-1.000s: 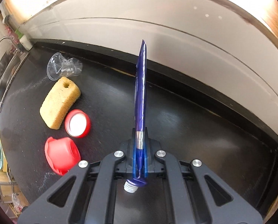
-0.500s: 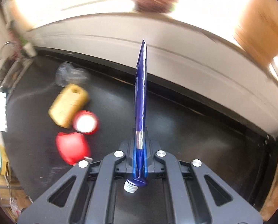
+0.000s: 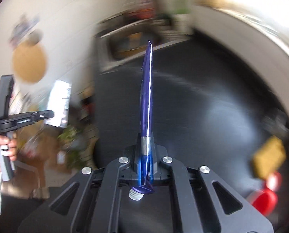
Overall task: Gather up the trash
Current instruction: 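Carry the blister pack and toothpaste tube over the bin with both tools, then open both tools to drop the blister pack and tube into the bin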
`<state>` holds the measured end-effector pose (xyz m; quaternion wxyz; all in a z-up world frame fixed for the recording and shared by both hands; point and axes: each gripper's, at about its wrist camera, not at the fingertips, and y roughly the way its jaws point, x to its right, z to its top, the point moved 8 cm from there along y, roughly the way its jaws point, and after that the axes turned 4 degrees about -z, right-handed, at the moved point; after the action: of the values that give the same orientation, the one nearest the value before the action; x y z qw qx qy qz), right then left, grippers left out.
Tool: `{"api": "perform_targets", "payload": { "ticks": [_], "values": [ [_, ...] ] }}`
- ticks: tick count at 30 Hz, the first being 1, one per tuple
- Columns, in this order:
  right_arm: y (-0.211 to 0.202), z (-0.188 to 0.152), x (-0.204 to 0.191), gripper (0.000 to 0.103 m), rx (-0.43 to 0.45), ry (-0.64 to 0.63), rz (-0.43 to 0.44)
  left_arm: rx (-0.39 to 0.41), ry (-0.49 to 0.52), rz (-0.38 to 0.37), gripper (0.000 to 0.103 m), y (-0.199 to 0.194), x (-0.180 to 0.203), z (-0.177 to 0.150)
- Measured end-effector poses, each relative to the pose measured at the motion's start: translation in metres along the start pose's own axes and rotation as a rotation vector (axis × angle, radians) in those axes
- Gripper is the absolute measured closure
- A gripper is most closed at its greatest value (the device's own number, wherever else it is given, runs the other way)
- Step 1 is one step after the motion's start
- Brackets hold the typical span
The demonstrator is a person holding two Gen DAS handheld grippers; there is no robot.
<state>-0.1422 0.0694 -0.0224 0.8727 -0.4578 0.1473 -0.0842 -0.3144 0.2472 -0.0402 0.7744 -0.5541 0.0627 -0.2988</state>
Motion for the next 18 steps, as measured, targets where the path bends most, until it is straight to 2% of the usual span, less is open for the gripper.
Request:
{"api": "perform_targets", "payload": {
  "ticks": [3,5,8,13,18],
  "values": [
    [0.027,0.008,-0.074,0.097,-0.048,-0.117,0.069,-0.002,-0.088,0.044,0.100,-0.009,-0.056,-0.021],
    [0.056,0.002,-0.121,0.097,-0.102,-0.191,0.103,-0.021,-0.132,0.061,0.100,-0.006,-0.083,-0.039],
    [0.103,-0.014,-0.164,0.097,-0.191,-0.245,0.123,-0.068,-0.195,0.077,0.100,0.016,-0.116,-0.068],
    [0.184,-0.054,-0.200,0.097,-0.331,-0.308,0.102,-0.181,-0.273,0.064,0.100,0.082,-0.145,-0.106],
    [0.224,-0.086,-0.199,0.097,-0.408,-0.325,0.064,-0.231,-0.309,0.042,0.100,0.125,-0.151,-0.121]
  ]
}}
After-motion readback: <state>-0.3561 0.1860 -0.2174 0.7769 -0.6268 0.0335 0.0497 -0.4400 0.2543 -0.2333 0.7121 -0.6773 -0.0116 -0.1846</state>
